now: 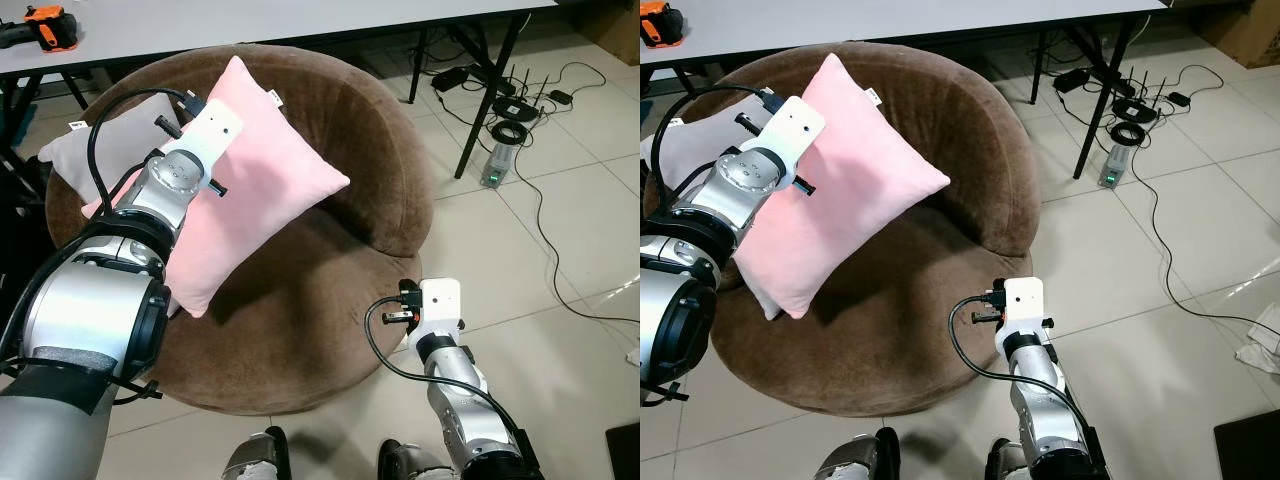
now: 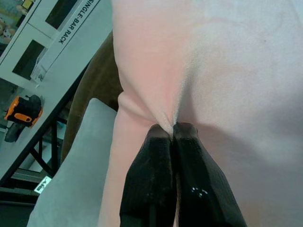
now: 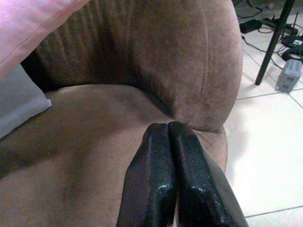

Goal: Move the pillow to the sofa from floor

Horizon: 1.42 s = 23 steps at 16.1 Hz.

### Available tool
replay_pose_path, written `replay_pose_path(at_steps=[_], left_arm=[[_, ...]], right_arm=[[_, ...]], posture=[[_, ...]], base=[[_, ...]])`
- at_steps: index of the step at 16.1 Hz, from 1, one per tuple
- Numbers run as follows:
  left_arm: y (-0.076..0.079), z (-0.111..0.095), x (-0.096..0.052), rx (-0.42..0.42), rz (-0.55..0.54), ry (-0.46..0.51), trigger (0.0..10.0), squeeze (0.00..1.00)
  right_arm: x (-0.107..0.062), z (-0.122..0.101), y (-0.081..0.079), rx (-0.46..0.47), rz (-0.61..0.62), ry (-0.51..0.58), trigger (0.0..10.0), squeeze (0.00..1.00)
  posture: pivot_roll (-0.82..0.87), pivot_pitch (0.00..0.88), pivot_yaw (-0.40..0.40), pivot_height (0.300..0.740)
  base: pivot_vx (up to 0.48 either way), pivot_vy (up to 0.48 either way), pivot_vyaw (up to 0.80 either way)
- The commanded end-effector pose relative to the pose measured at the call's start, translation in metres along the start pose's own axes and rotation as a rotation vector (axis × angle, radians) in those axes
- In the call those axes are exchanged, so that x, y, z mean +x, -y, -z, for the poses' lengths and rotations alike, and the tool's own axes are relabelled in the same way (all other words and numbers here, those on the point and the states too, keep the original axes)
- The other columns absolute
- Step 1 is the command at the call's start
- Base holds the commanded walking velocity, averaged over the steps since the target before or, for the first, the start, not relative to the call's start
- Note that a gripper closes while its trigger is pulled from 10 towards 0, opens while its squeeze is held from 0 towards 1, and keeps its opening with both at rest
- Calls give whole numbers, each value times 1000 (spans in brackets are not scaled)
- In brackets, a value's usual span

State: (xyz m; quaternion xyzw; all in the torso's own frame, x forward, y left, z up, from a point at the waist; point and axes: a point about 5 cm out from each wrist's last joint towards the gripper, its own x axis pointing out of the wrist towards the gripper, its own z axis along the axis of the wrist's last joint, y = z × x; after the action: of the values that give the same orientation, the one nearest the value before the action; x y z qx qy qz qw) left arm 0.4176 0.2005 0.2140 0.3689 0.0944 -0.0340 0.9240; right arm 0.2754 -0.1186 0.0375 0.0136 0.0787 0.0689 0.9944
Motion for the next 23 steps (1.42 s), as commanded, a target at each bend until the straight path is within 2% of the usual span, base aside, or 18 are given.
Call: replay_pose_path(at_steps=[1, 4, 5, 6, 7, 8, 9, 10, 11, 13, 16, 17, 19, 20, 21, 23], left_arm=[[-5, -4, 0, 9, -23, 10, 10000, 0], [-6, -3, 0, -10, -23, 7, 10000, 0], [-9, -3, 0, -9, -59, 4, 10000, 0], [-9, -7, 0, -103, -42, 27, 10000, 0], [-9, -6, 0, -126, -35, 25, 3490, 0], [-8, -4, 0, -153, -25, 11, 3333, 0], [-8, -4, 0, -245, -20, 7, 10000, 0], [-7, -4, 0, -270, 0, 8, 10000, 0], [-8, -5, 0, -226, -15, 14, 10000, 0], [-7, -6, 0, -284, -17, 20, 10000, 0], [-10, -7, 0, -252, -48, 25, 10000, 0], [-10, -7, 0, -272, -44, 29, 10000, 0], [-12, -8, 0, -394, -31, 33, 10000, 0], [-13, -9, 0, -518, -20, 38, 10000, 0], [-15, -12, 0, -592, -15, 59, 10000, 0], [-19, -11, -1, -508, -55, 46, 10000, 0]], right_arm=[[-2, 1, -1, -2, 7, -9, 10000, 0], [-2, 1, 0, -1, 10, -14, 10000, 0], [-2, 1, 0, -1, 10, -14, 10000, 0], [-2, 1, 0, -2, 10, -15, 10000, 0], [-1, 1, 0, -1, 9, -16, 10000, 0], [-1, 1, 0, -1, 8, -17, 10000, 0], [0, 0, -1, -2, 7, -19, 10000, 0], [0, 0, -1, -3, 6, -18, 10000, 0], [0, 0, -1, -3, 6, -19, 10000, 0], [1, -1, -1, -5, 7, -18, 10000, 0], [1, -1, -1, -4, 9, -19, 10000, 0], [1, -1, -1, -4, 9, -19, 10000, 0], [1, 0, -1, -5, 10, -21, 10000, 0], [1, -1, 0, -4, 12, -21, 10000, 0], [1, -1, 0, -4, 12, -21, 10000, 0], [0, 0, -1, -4, 12, -23, 10000, 0]], posture=[[-179, 158, 88, 740], [-178, 157, 89, 740], [-176, 158, 89, 740], [-176, 158, 88, 740], [-174, 159, 88, 740], [-172, 158, 87, 740], [-170, 157, 88, 740], [-172, 158, 89, 740], [-172, 157, 89, 740], [-172, 159, 85, 740], [-173, 157, 88, 740], [-173, 157, 88, 740], [-172, 158, 89, 740], [-171, 161, 90, 740], [-171, 161, 90, 740], [-169, 157, 93, 740]], base=[[0, 0, 0], [0, 0, 0], [0, 0, 0], [0, 0, 0], [0, 0, 0], [0, 0, 0], [0, 0, 0], [0, 0, 0], [0, 0, 0], [0, 0, 0], [0, 0, 0], [0, 0, 0], [0, 0, 0], [0, 0, 0], [0, 0, 0], [0, 0, 0]])
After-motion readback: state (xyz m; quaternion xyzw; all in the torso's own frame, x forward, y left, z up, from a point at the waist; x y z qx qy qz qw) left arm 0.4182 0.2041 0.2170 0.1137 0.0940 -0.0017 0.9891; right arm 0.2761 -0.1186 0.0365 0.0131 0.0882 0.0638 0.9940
